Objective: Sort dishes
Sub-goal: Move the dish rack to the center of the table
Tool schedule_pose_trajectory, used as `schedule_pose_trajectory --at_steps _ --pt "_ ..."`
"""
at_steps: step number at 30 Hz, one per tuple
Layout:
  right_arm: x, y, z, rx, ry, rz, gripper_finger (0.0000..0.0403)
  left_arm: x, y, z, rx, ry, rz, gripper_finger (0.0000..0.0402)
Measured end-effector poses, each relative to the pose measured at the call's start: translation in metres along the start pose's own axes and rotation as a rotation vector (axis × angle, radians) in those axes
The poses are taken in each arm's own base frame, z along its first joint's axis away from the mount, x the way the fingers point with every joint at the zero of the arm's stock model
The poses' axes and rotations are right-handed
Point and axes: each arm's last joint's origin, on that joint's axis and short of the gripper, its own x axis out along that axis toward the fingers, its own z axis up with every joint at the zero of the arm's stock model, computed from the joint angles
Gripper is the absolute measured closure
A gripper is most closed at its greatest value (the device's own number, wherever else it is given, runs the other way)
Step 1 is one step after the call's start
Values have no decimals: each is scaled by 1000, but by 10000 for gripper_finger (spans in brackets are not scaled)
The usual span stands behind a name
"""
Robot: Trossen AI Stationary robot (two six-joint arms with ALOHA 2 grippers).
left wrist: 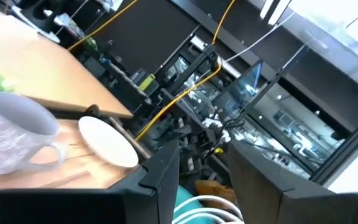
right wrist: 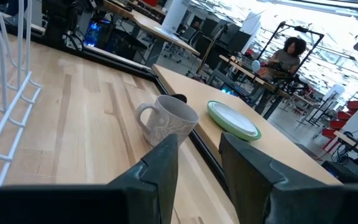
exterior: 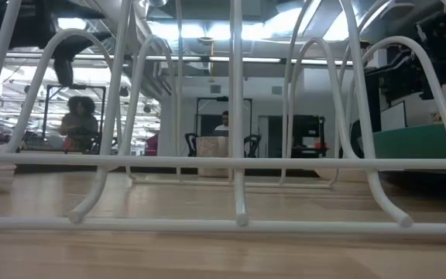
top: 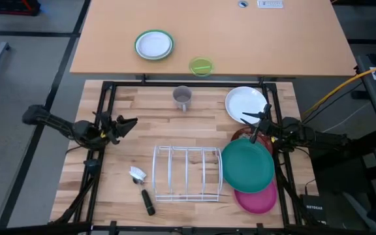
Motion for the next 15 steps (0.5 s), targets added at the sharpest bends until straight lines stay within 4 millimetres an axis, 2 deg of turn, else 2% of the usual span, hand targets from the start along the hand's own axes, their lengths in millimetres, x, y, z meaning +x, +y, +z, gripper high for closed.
schedule_pose_trajectory --at_steps 5,10,15 --pt "0 0 0 0 1 0 276 36 -33 -3 81 25 14 274" --pt "0 1 -1 -4 11 5 276 92 -77 -13 270 62 20 274" --pt "0 2 -3 -12 32 17 276 148 -115 -24 444 77 -70 274"
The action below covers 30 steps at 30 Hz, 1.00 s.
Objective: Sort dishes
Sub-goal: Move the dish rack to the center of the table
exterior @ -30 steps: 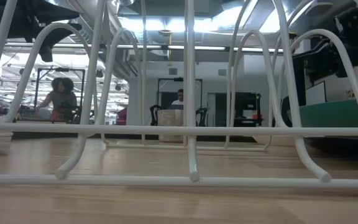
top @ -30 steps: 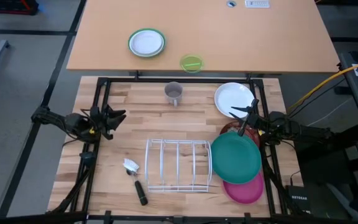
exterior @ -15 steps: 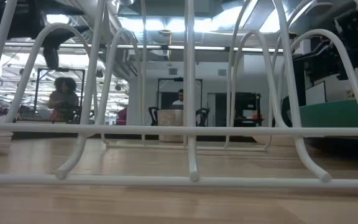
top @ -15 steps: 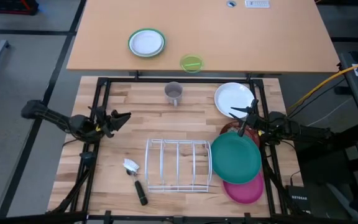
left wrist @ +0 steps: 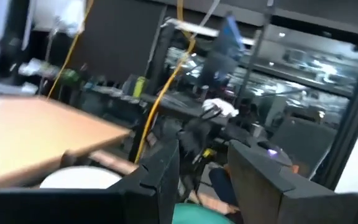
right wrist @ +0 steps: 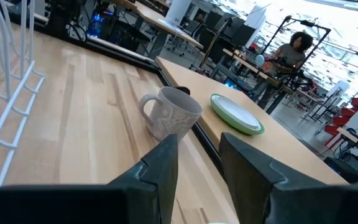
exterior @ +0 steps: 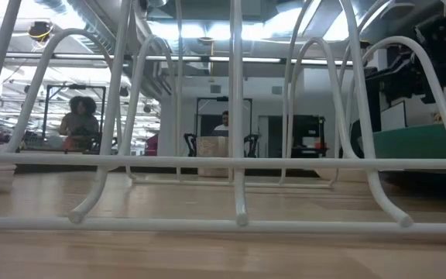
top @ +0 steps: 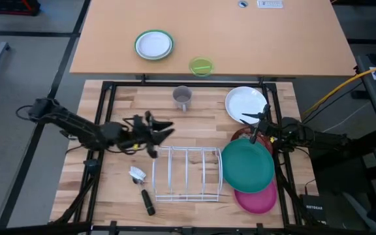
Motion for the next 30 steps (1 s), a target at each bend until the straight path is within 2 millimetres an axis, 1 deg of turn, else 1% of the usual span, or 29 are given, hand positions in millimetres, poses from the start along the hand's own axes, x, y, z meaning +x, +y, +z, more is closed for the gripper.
schedule_pose_trajectory --at_steps 2,5,8,11,16,20,25,30 --pt "0 0 -1 -2 6 3 276 21 -10 4 25 -14 -24 274" --pt "0 0 -1 -3 7 4 276 48 -20 7 11 -10 -44 274" --pt "0 0 -1 -3 7 4 276 72 -25 9 18 58 -55 274" --pt "0 0 -1 -3 7 4 276 91 -23 7 19 161 -36 274" --pt "0 0 -1 -2 7 4 276 118 -11 10 -32 274 -29 274" --pt "0 0 -1 -2 6 3 276 140 3 8 -55 340 -41 274" --pt "0 0 -1 -2 6 3 276 166 27 6 -76 376 -37 274" --pt "0 0 -1 -3 6 3 276 179 53 -1 -91 404 -29 274"
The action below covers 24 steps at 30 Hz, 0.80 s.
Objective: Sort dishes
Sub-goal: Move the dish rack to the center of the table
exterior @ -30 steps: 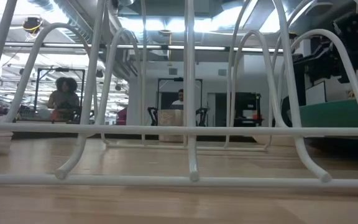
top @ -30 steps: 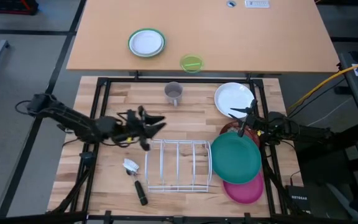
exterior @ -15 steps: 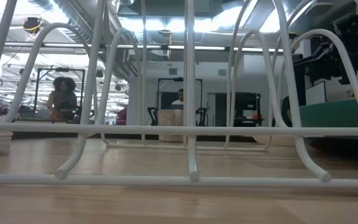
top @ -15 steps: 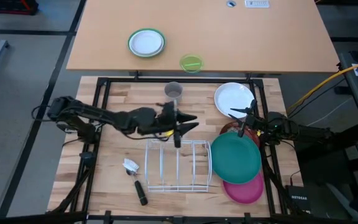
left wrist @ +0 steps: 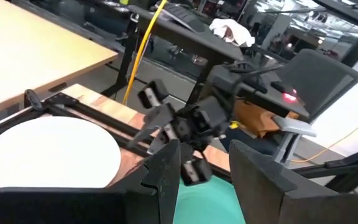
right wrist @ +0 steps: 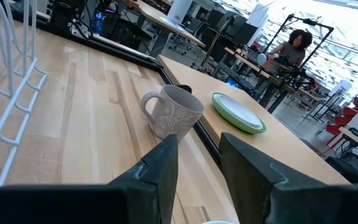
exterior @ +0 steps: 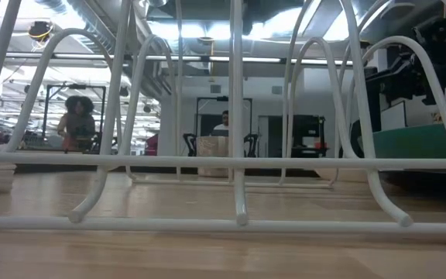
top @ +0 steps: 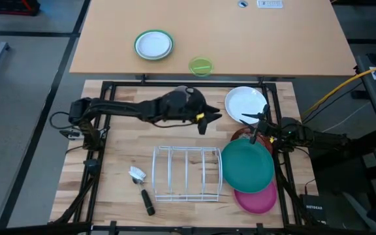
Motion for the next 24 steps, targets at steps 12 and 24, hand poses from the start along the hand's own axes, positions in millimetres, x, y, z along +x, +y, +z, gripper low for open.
schedule_pose_trajectory --at_steps 12,24 --pt "0 0 0 0 0 0 276 21 26 -15 -38 32 1 274" --pt "0 1 -3 -11 30 17 276 70 -13 -12 53 199 -118 274"
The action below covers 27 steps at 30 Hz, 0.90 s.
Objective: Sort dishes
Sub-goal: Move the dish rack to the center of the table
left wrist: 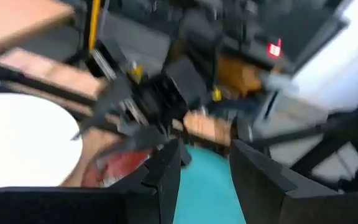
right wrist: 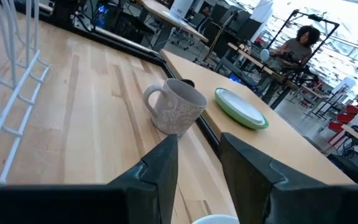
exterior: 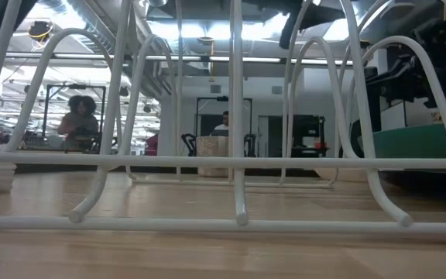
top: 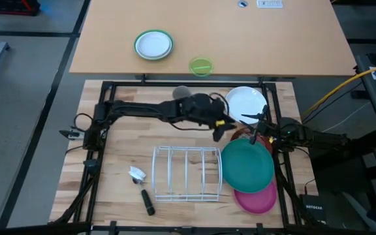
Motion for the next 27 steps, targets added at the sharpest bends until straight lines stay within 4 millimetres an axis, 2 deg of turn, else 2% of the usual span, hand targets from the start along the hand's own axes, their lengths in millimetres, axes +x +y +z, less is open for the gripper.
schedule_pose_trajectory --at_steps 6,11,16,20,22,27 --pt "0 0 -1 -6 16 8 276 7 -29 -8 71 121 -22 274" --pt "0 1 -1 -6 16 10 276 -9 -57 -13 100 263 -32 274" --pt "0 1 -1 -1 10 24 276 -34 -85 -8 11 419 8 274" --pt "0 2 -1 0 -2 51 276 -61 -101 4 -120 539 77 274" --pt "0 2 -1 0 -7 63 276 -77 -105 11 -203 590 127 274" --pt "0 3 -1 1 -19 87 276 -113 -107 11 -446 712 285 274"
